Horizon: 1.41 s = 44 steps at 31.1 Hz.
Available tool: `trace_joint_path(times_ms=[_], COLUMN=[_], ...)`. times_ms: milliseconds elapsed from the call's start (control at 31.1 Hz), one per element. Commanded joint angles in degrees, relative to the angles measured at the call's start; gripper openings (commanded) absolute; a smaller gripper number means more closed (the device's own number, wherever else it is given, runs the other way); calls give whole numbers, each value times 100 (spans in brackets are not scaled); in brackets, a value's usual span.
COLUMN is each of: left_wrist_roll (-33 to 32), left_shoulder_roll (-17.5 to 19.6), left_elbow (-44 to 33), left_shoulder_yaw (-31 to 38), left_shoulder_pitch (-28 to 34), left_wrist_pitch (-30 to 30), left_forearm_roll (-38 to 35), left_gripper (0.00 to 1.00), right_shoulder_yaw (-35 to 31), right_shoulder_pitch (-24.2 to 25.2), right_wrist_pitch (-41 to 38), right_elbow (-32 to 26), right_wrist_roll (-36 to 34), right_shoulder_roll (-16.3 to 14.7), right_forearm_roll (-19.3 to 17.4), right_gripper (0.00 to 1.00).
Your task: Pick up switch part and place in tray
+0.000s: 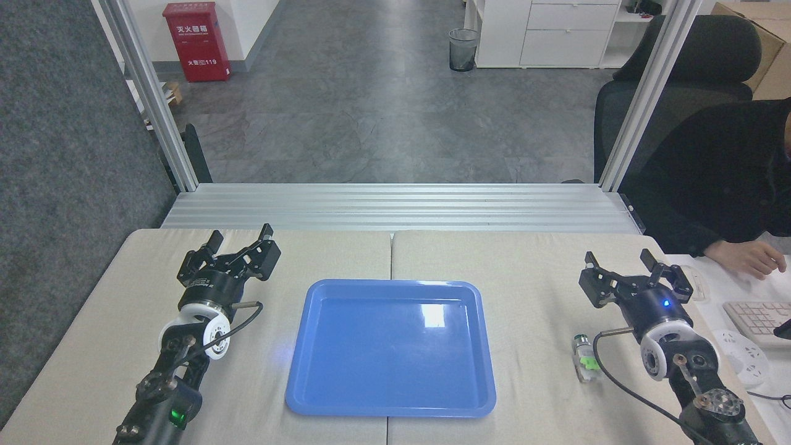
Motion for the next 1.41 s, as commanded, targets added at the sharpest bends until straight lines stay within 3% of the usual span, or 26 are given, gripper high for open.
trace_joint_path(times_ms=[0,353,546,803,1381], left_wrist_roll=[4,4,4,4,4], left_shoulder_roll=[0,0,0,0,0], left_elbow=[0,0,0,0,0], left_shoulder_yaw=[2,-7,2,2,2], left_shoulder_pitch=[0,0,0,0,0], left_wrist_pitch=[-1,-1,-1,-1,-1], left_forearm_roll=[0,0,0,0,0], left_gripper=[100,100,100,100,100], right_shoulder_yaw=[9,9,0,0,115], right_shoulder_pitch=[1,53,703,1240,1679], right_wrist_pitch=[3,3,37,416,512], right_elbow=[0,-35,-536,-563,-580], right_wrist_roll=[-1,8,78,69,43], right_shoulder_roll=[10,89,283,300,669], right_forearm_roll=[0,-17,-26,-44,0], right_gripper=[100,100,100,100,100])
